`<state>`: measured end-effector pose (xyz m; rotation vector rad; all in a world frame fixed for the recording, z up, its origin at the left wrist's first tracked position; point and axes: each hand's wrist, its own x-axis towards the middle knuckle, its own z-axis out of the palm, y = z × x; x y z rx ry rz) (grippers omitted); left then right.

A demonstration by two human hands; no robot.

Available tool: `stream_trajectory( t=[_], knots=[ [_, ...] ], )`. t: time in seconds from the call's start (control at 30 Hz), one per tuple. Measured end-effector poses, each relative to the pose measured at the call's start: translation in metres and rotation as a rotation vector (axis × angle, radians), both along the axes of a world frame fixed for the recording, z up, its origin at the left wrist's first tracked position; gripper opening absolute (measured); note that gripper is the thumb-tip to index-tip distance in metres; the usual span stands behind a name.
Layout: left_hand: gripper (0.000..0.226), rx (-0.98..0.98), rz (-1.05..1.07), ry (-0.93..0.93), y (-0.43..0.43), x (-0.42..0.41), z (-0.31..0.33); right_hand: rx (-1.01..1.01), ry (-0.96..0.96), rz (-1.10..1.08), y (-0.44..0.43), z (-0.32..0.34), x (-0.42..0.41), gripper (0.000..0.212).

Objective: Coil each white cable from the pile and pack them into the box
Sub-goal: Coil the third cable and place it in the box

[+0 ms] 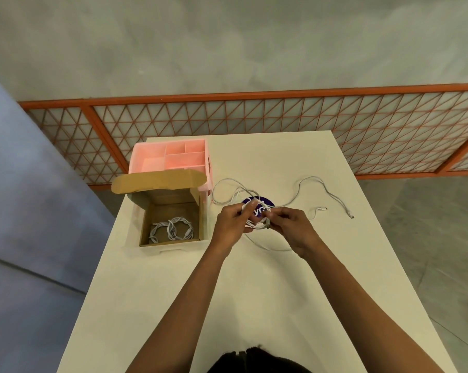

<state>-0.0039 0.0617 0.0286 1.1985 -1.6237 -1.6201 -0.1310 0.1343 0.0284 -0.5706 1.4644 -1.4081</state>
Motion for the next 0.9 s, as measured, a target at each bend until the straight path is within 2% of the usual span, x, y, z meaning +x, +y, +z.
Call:
stream_trajectory(
  t=[0.07,0.17,0.4,0.63,0.8,0.9],
  knots=[
    [0.039,-0.029,0.004,-0.050,0.000,0.000,-0.001,-0.030,-0.017,-0.054,-0.001,-0.001,0.004,0.011],
    [0.044,-0.008,-0.001,-0.081,0.003,0.001,-0.004,-0.053,-0.057,-0.127,-0.003,-0.003,0.007,0.017],
    [0.036,0.089,-0.020,0.019,0.004,-0.002,-0.007,-0.089,-0.150,-0.180,-0.001,-0.004,0.010,0.031],
    [0.026,0.121,-0.006,0.120,0.002,0.000,-0.010,-0.064,-0.065,-0.110,0.001,-0.004,0.005,0.035],
    [0.021,0.102,-0.010,0.170,0.001,0.002,-0.015,-0.079,-0.104,-0.067,0.000,-0.003,0.001,0.041],
    [0.022,0.064,-0.013,0.144,-0.001,0.002,-0.015,-0.066,-0.100,0.019,0.000,-0.004,-0.002,0.034]
  ],
)
